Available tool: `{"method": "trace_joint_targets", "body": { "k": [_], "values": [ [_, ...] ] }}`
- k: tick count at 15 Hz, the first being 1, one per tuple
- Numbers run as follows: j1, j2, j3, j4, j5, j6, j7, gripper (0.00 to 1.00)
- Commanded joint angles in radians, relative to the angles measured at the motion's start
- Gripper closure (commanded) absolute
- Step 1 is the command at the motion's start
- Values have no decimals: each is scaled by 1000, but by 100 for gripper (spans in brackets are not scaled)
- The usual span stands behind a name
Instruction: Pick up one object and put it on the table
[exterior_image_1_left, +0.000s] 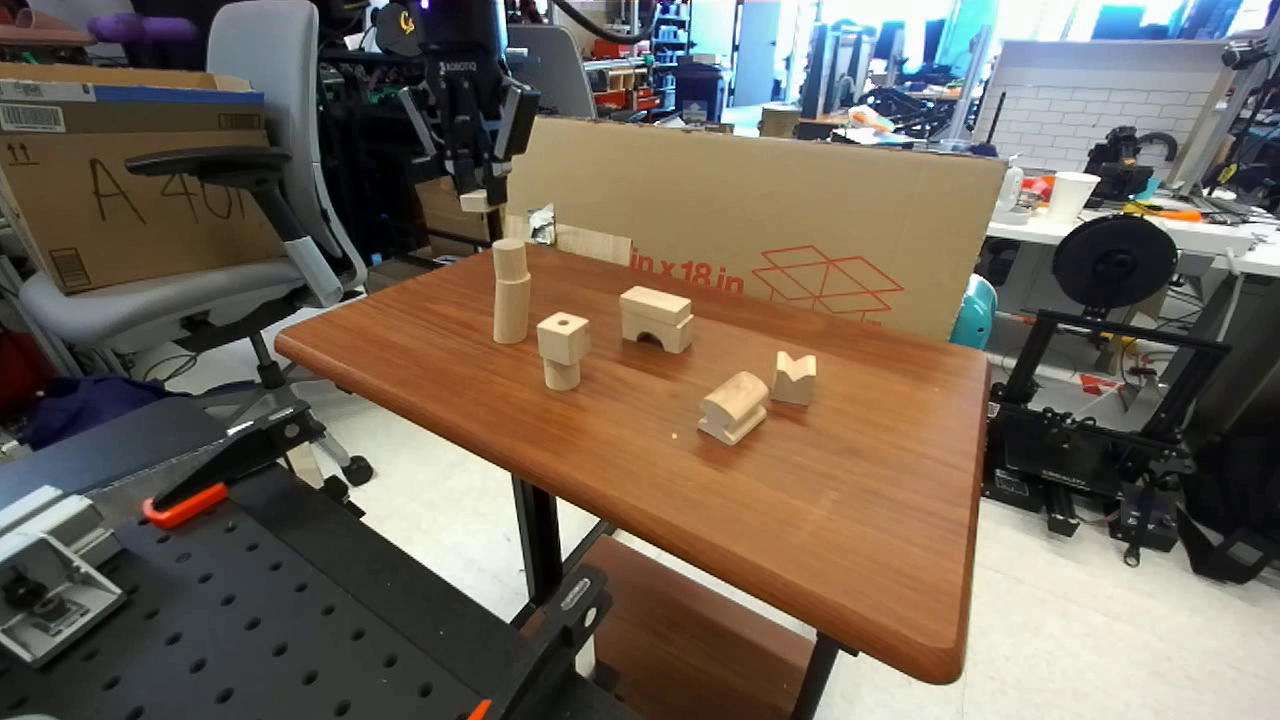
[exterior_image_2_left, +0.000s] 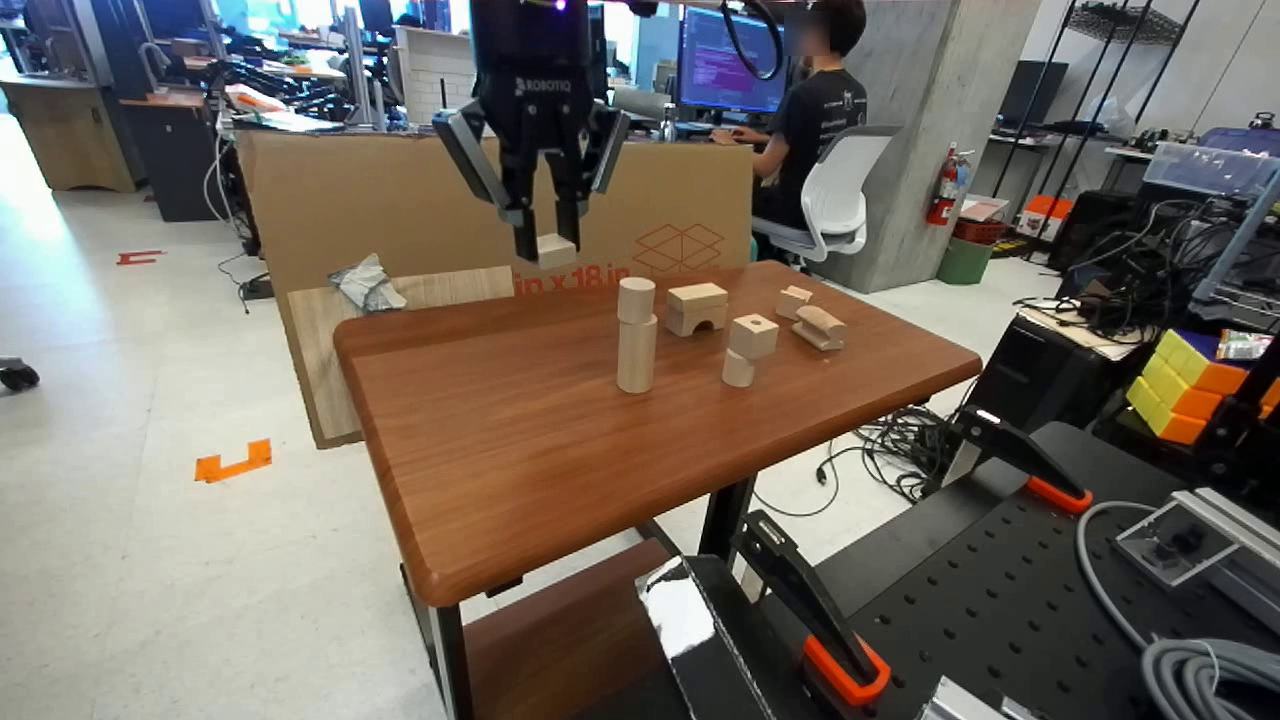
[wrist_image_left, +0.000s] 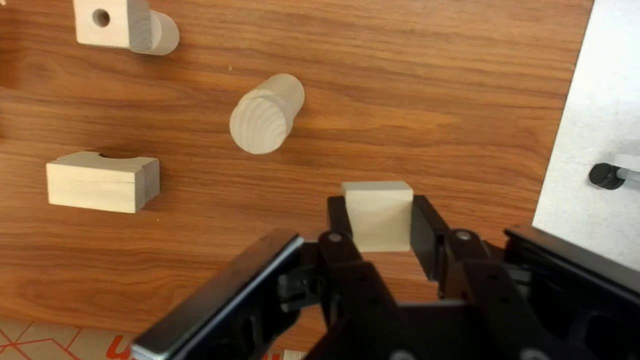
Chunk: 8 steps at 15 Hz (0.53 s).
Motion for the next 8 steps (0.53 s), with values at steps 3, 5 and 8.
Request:
{"method": "trace_joint_targets", "body": {
  "k": [3,5,8],
  "values": [
    [29,182,-35,181,41,-29,147,91],
    [38,247,-47,245,47,-39,190,91],
    [56,332,-62,339,53,-59,229,91]
  ]
}}
